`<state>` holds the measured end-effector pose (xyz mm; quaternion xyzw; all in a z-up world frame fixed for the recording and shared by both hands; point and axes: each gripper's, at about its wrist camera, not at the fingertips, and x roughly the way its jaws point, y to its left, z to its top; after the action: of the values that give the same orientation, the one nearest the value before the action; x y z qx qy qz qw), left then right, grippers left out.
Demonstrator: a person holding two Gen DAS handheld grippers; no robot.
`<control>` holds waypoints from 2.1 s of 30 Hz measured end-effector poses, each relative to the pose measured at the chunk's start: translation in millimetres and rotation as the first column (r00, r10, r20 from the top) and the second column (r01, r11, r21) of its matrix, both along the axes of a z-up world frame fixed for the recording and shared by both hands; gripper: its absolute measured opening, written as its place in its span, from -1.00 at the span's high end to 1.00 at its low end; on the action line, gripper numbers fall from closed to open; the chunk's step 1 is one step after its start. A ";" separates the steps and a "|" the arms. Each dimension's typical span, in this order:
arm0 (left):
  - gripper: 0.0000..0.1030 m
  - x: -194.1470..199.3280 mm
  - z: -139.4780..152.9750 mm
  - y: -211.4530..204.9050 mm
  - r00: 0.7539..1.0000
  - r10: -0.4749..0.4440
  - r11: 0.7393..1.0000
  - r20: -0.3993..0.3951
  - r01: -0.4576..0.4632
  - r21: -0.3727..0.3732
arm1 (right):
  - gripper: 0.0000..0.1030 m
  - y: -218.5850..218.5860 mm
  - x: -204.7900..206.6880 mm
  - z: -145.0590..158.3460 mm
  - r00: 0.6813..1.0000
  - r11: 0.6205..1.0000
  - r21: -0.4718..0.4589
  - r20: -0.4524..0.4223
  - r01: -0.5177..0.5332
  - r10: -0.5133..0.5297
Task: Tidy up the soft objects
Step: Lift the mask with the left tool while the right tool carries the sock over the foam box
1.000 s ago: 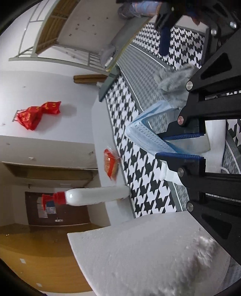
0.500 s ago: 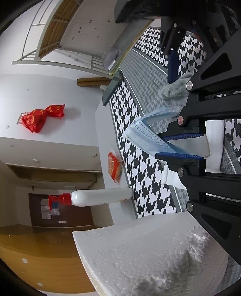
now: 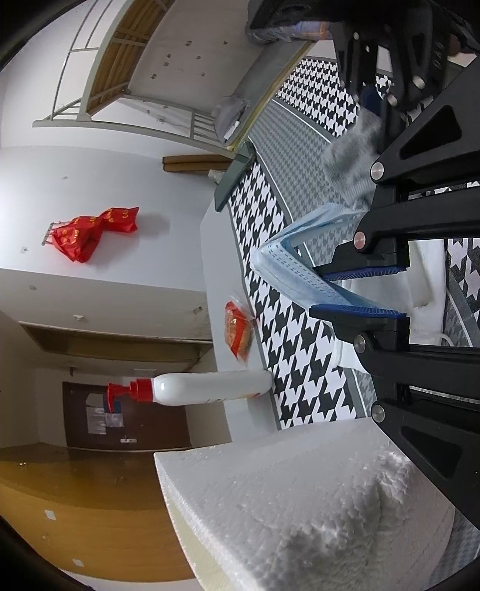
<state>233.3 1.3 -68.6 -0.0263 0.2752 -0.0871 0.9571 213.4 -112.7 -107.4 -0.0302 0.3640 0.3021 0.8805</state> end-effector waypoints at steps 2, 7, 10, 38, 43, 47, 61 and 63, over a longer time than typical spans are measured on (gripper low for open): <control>0.72 -0.9 1.6 1.1 1.000 0.001 1.000 0.004 -0.001 -0.007 | 0.54 -8.2 0.1 1.5 1.000 1.000 -0.003 0.001 0.030 -0.030; 0.72 -6.0 8.0 0.9 0.999 -0.005 1.000 0.033 0.006 -0.015 | 0.54 -24.6 -1.0 3.3 0.997 0.997 0.019 -0.008 0.076 -0.076; 0.72 -7.7 9.7 -0.9 0.999 -0.012 1.000 0.042 0.013 -0.012 | 0.54 -27.7 -2.7 6.3 0.996 0.996 0.024 -0.002 0.087 -0.087; 0.72 -65.3 50.8 3.9 0.985 0.010 0.999 0.172 -0.002 -0.044 | 0.54 -40.5 -31.2 48.0 0.990 0.991 0.111 0.114 0.073 -0.085; 0.72 -74.5 49.0 6.5 0.987 0.042 0.998 0.152 -0.036 -0.042 | 0.54 -36.3 -36.5 52.2 0.990 0.992 0.121 0.126 0.046 -0.061; 0.72 -84.0 48.8 10.4 0.987 0.070 0.997 0.147 -0.066 -0.032 | 0.54 -30.5 -41.3 55.6 0.990 0.992 0.128 0.137 0.015 -0.033; 0.72 -111.8 49.5 30.4 0.974 0.179 0.984 0.142 -0.180 -0.008 | 0.54 -0.1 -52.2 62.8 0.983 0.986 0.131 0.169 -0.098 0.076; 0.72 -116.4 49.2 33.8 0.971 0.191 0.981 0.143 -0.193 -0.005 | 0.54 4.6 -53.2 63.7 0.981 0.984 0.133 0.170 -0.116 0.093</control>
<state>116.9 35.1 -19.4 -0.0422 0.2023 0.0055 0.9784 160.2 -108.1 -43.7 -0.0112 0.2661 0.3696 0.8902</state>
